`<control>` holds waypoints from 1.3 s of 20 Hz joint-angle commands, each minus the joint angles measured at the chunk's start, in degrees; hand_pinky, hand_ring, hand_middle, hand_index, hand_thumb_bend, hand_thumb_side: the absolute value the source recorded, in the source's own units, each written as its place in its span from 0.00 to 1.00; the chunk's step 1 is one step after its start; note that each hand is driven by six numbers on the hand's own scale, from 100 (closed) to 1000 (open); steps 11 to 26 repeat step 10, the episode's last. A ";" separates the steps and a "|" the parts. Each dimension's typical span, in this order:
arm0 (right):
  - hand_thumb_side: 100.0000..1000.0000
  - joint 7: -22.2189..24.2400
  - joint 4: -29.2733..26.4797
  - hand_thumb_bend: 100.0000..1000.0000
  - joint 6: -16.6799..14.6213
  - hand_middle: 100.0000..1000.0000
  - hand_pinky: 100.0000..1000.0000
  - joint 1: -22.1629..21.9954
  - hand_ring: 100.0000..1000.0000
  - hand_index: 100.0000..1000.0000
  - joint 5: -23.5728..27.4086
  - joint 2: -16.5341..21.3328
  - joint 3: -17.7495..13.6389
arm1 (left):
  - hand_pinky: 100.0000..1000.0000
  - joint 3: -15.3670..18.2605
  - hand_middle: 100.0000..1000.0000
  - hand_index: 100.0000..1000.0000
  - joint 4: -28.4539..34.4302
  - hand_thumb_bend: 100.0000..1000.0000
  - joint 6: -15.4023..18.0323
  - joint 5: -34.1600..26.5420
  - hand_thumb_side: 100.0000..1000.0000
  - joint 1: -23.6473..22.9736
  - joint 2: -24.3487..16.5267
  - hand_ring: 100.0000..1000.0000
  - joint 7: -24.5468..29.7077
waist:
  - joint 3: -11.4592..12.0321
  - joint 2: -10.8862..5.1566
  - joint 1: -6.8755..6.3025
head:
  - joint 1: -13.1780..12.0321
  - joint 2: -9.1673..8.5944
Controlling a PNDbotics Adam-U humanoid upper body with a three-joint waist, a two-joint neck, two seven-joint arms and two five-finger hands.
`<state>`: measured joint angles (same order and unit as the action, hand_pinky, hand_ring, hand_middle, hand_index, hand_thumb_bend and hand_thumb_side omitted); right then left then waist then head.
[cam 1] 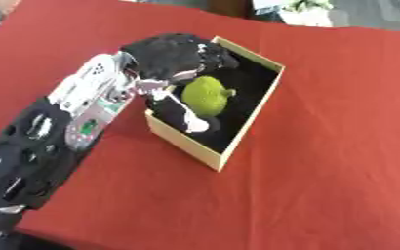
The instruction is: Pick up objects on the table and place them in the box.
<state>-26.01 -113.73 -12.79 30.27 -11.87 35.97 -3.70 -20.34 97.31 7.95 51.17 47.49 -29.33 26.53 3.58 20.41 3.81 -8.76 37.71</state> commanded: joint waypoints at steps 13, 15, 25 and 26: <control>0.84 -2.71 -0.86 0.00 -0.25 0.83 0.80 0.13 0.84 0.84 -1.30 2.19 -2.89 | 0.61 22.37 0.66 0.81 17.12 0.11 -14.24 -37.20 0.66 -7.84 -12.71 0.70 -33.75 | 1.51 -1.05 0.11 | 2.56 0.39; 0.84 -2.71 -0.86 0.00 -0.25 0.83 0.80 0.13 0.84 0.84 -1.30 2.19 -2.89 | 0.61 22.37 0.66 0.81 17.12 0.11 -14.24 -37.20 0.66 -7.84 -12.71 0.70 -33.75 | 1.51 -1.05 0.11 | 2.56 0.39; 0.84 -2.71 -0.86 0.00 -0.25 0.83 0.80 0.13 0.84 0.84 -1.30 2.19 -2.89 | 0.61 22.37 0.66 0.81 17.12 0.11 -14.24 -37.20 0.66 -7.84 -12.71 0.70 -33.75 | 1.51 -1.05 0.11 | 2.56 0.39; 0.84 -2.71 -0.86 0.00 -0.25 0.83 0.80 0.13 0.84 0.84 -1.30 2.19 -2.89 | 0.61 22.37 0.66 0.81 17.12 0.11 -14.24 -37.20 0.66 -7.84 -12.71 0.70 -33.75 | 1.51 -1.05 0.11 | 2.56 0.39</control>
